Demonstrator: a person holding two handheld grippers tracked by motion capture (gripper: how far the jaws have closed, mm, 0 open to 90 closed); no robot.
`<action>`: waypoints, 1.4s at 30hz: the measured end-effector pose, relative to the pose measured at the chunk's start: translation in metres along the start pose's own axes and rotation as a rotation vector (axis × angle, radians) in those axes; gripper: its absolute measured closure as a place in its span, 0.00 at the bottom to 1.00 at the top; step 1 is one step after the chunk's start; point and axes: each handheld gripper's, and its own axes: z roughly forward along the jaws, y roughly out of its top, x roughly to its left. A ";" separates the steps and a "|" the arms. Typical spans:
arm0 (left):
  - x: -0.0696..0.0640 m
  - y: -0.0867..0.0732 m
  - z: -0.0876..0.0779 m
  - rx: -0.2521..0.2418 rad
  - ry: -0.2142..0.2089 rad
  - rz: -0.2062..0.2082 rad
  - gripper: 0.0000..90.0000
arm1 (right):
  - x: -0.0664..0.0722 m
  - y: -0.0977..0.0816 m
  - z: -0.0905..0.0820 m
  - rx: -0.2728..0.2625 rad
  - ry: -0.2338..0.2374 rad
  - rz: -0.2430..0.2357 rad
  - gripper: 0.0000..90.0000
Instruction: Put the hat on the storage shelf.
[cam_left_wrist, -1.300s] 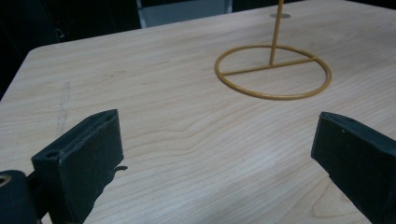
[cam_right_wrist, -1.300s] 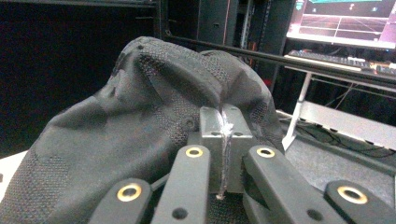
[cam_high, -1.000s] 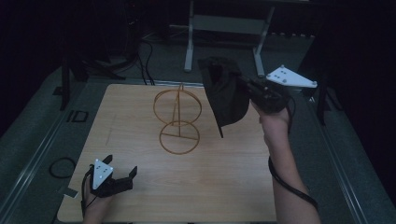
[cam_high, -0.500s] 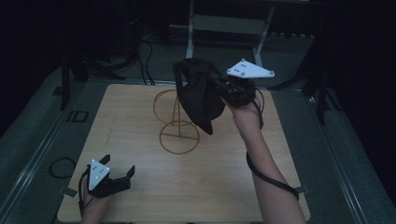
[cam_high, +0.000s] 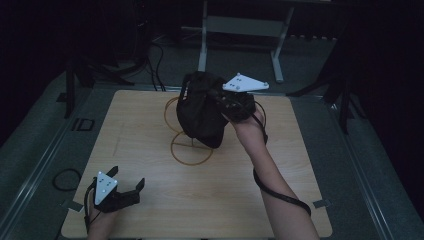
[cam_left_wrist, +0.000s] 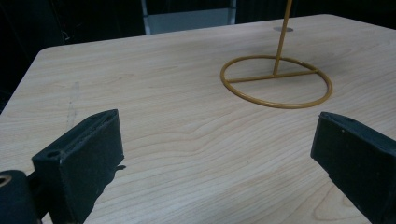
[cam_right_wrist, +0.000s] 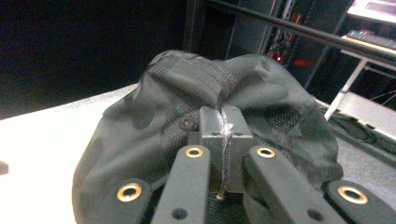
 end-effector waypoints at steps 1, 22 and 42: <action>0.000 0.000 0.000 0.001 -0.001 0.001 0.03 | 0.000 -0.001 0.001 0.006 -0.004 -0.001 1.00; -0.001 -0.002 0.000 -0.006 -0.020 0.011 0.03 | 0.008 -0.021 0.035 0.096 0.062 0.026 0.99; 0.000 -0.003 -0.001 -0.010 -0.020 -0.004 0.03 | 0.007 -0.022 0.035 0.075 0.104 0.062 0.79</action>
